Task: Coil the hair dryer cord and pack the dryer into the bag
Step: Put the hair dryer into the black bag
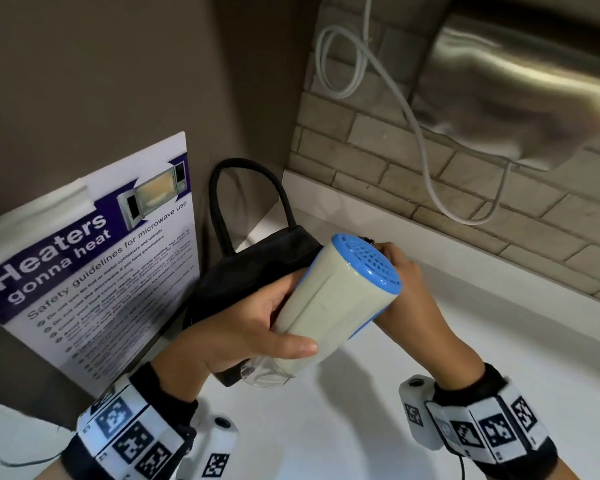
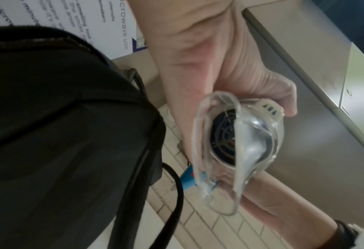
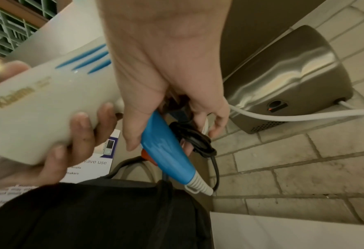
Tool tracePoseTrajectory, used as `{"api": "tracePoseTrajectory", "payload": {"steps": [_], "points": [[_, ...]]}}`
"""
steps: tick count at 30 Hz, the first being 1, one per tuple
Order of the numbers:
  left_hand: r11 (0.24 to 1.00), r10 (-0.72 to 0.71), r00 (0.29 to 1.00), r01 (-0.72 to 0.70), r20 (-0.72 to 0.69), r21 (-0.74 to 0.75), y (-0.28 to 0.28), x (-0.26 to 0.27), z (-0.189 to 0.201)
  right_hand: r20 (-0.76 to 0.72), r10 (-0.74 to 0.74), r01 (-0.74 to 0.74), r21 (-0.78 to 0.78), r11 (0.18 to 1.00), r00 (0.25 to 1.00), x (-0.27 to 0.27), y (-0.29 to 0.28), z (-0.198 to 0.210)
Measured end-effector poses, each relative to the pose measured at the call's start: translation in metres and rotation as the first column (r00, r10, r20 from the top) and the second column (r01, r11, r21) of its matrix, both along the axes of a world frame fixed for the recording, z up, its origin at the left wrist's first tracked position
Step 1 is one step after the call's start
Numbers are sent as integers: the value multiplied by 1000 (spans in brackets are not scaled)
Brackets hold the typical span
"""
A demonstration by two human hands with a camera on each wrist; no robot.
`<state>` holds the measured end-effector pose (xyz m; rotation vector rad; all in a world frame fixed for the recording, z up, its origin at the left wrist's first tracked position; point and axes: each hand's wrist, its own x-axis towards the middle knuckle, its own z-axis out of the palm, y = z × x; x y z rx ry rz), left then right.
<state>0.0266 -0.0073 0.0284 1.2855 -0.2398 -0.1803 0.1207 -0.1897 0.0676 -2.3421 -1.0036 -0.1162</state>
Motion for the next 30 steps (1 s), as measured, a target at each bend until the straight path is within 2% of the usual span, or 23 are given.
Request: {"api": "tracePoseTrajectory", "payload": {"steps": [4, 5, 7, 8, 9, 10, 11, 13, 14, 16, 18, 24, 26, 28, 30], "points": [[999, 2, 998, 1, 58, -48, 10, 0, 13, 215, -13, 13, -1, 1000, 977, 10, 8, 6], [997, 53, 996, -49, 67, -67, 12, 0, 17, 264, -36, 38, -2, 999, 964, 12, 10, 10], [956, 294, 950, -289, 107, -56, 19, 2, 20, 321, -84, 85, 9, 996, 943, 18, 14, 18], [886, 457, 876, -464, 154, 9, 23, 3, 19, 338, -103, 107, 6, 994, 935, 21, 16, 21], [780, 587, 775, -619, 235, 95, 28, 4, 18, 340, -123, 134, -8, 991, 932, 25, 18, 24], [659, 653, 679, -727, 335, 191, 35, 5, 13, 335, -145, 164, -30, 986, 931, 29, 19, 25], [556, 663, 623, -781, 416, 283, 40, 5, 7, 335, -165, 190, -42, 981, 928, 34, 21, 27], [407, 642, 592, -801, 486, 438, 51, 8, -9, 348, -204, 227, -27, 973, 915, 39, 27, 30], [356, 632, 596, -791, 495, 498, 54, 10, -16, 356, -225, 246, -12, 969, 907, 40, 31, 32], [310, 603, 642, -736, 473, 602, 57, 13, -29, 388, -257, 285, -15, 958, 885, 44, 39, 33], [307, 575, 693, -675, 435, 671, 57, 14, -36, 421, -268, 312, -39, 949, 866, 48, 48, 30], [301, 608, 704, -633, 367, 714, 65, 17, -43, 470, -208, 280, -87, 956, 858, 43, 69, 13], [387, 630, 720, -616, 291, 686, 71, 20, -46, 483, -159, 245, -118, 962, 861, 39, 74, 7], [523, 696, 703, -636, 146, 568, 72, 21, -47, 479, -96, 204, -180, 962, 873, 35, 79, -1], [607, 741, 672, -672, 4, 425, 70, 23, -49, 447, -30, 158, -251, 955, 894, 30, 83, -11]]}}
